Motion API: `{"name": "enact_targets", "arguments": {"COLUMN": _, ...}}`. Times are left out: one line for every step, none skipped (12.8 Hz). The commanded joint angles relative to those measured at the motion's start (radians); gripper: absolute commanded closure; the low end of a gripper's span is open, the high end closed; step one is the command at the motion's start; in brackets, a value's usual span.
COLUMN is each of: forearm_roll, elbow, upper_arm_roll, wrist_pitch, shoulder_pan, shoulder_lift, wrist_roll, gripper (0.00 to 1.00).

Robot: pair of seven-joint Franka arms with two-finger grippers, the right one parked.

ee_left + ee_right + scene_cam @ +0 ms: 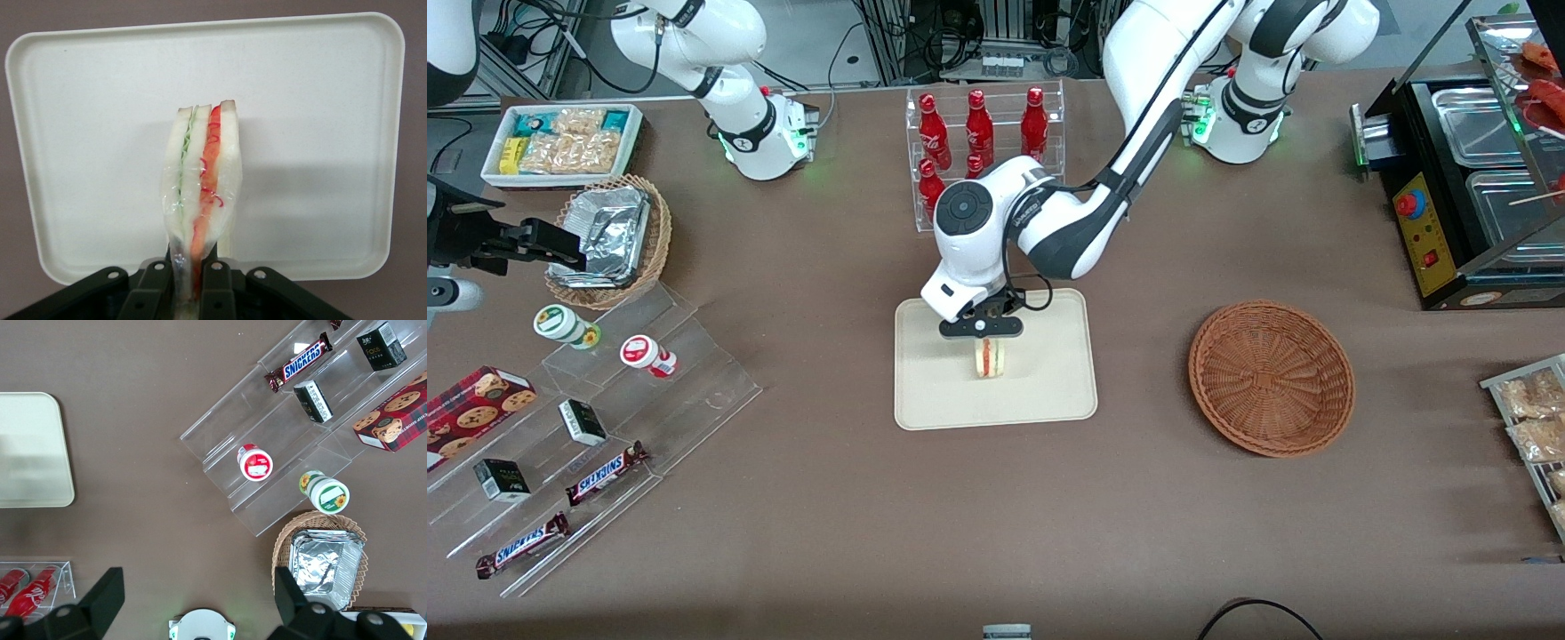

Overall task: Place sandwich from basket to tray
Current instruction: 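Lower the sandwich onto the tray and open the left gripper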

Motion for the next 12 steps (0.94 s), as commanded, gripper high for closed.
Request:
{"name": "enact_targets", "arguments": {"forearm_roll": 0.008, "elbow": 0.034, "upper_arm_roll": 0.015, "wrist_pitch": 0.032, "shoulder_pan": -0.014, "shoulder_lift": 0.049, "wrist_roll": -0.004, "gripper": 1.00}}
{"name": "enact_targets", "arguments": {"forearm_roll": 0.010, "elbow": 0.036, "upper_arm_roll": 0.015, "wrist_pitch": 0.046, "shoulder_pan": -0.015, "shoulder_lift": 0.060, "wrist_roll": -0.005, "gripper": 1.00}}
{"name": "enact_targets", "arguments": {"forearm_roll": 0.023, "elbow": 0.030, "upper_arm_roll": 0.015, "wrist_pitch": 0.064, "shoulder_pan": -0.015, "shoulder_lift": 0.066, "wrist_roll": -0.008, "gripper": 1.00}}
{"name": "enact_targets", "arguments": {"forearm_roll": 0.043, "elbow": 0.031, "upper_arm_roll": 0.015, "wrist_pitch": 0.072, "shoulder_pan": -0.015, "shoulder_lift": 0.080, "wrist_roll": -0.019, "gripper": 1.00}}
{"name": "enact_targets", "arguments": {"forearm_roll": 0.046, "elbow": 0.031, "upper_arm_roll": 0.015, "wrist_pitch": 0.073, "shoulder_pan": -0.015, "shoulder_lift": 0.083, "wrist_roll": -0.020, "gripper": 1.00}}
{"name": "enact_targets", "arguments": {"forearm_roll": 0.046, "elbow": 0.030, "upper_arm_roll": 0.015, "wrist_pitch": 0.073, "shoulder_pan": -0.015, "shoulder_lift": 0.085, "wrist_roll": -0.022, "gripper": 1.00}}
{"name": "enact_targets", "arguments": {"forearm_roll": 0.046, "elbow": 0.029, "upper_arm_roll": 0.015, "wrist_pitch": 0.073, "shoulder_pan": -0.015, "shoulder_lift": 0.088, "wrist_roll": -0.023, "gripper": 0.76}}
{"name": "enact_targets", "arguments": {"forearm_roll": 0.048, "elbow": 0.029, "upper_arm_roll": 0.015, "wrist_pitch": 0.073, "shoulder_pan": -0.015, "shoulder_lift": 0.089, "wrist_roll": -0.024, "gripper": 0.40}}
{"name": "enact_targets", "arguments": {"forearm_roll": 0.048, "elbow": 0.029, "upper_arm_roll": 0.015, "wrist_pitch": 0.072, "shoulder_pan": -0.017, "shoulder_lift": 0.089, "wrist_roll": -0.022, "gripper": 0.21}}
{"name": "enact_targets", "arguments": {"forearm_roll": 0.048, "elbow": 0.029, "upper_arm_roll": 0.015, "wrist_pitch": 0.072, "shoulder_pan": -0.017, "shoulder_lift": 0.086, "wrist_roll": -0.022, "gripper": 0.01}}
{"name": "enact_targets", "arguments": {"forearm_roll": 0.046, "elbow": 0.033, "upper_arm_roll": 0.015, "wrist_pitch": 0.069, "shoulder_pan": -0.017, "shoulder_lift": 0.082, "wrist_roll": -0.023, "gripper": 0.01}}
{"name": "enact_targets", "arguments": {"forearm_roll": 0.043, "elbow": 0.037, "upper_arm_roll": 0.018, "wrist_pitch": 0.064, "shoulder_pan": -0.015, "shoulder_lift": 0.073, "wrist_roll": -0.025, "gripper": 0.01}}
